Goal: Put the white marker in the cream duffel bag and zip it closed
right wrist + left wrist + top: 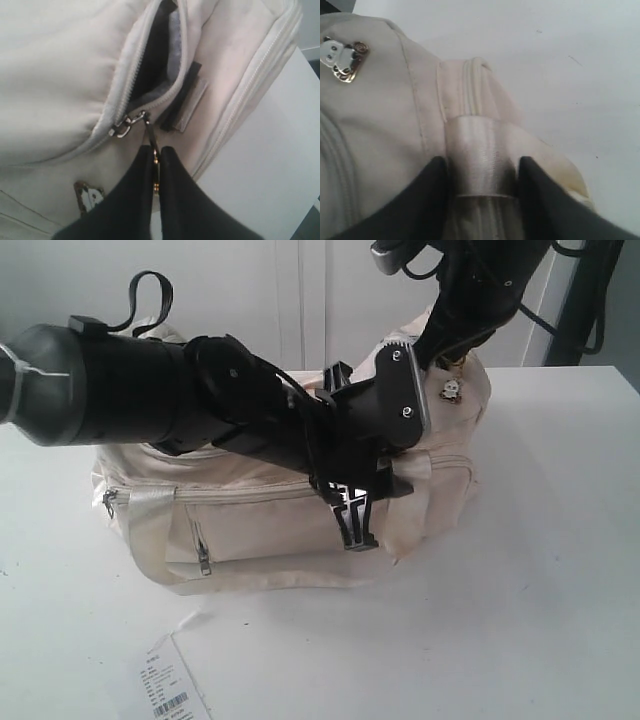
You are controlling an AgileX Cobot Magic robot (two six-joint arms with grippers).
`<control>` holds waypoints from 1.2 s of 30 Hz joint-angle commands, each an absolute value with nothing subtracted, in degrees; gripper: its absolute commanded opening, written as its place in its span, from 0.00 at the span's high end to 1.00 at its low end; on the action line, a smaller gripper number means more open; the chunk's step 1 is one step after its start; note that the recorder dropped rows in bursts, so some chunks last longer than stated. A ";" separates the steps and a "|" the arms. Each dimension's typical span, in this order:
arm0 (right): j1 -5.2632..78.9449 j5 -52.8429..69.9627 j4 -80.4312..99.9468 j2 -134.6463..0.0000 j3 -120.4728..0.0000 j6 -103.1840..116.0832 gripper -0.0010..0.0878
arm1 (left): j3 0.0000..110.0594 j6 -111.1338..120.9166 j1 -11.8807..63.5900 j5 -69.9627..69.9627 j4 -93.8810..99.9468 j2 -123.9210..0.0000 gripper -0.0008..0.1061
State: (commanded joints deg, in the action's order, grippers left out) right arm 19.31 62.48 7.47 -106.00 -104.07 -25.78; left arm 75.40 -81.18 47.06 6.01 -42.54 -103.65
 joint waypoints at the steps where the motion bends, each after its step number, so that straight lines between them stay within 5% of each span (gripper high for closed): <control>1: 19.31 62.48 7.47 -106.00 -104.07 -25.78 0.99 | 75.40 -81.18 47.06 6.39 -42.54 -103.55 0.98; 36: 18.11 45.82 7.72 -109.40 -104.20 -25.56 0.99 | 73.55 -81.03 47.06 17.22 -42.30 -99.95 0.99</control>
State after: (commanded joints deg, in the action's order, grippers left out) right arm 18.11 45.82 7.72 -109.40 -104.20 -25.56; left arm 73.55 -81.03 47.06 17.22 -42.30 -99.95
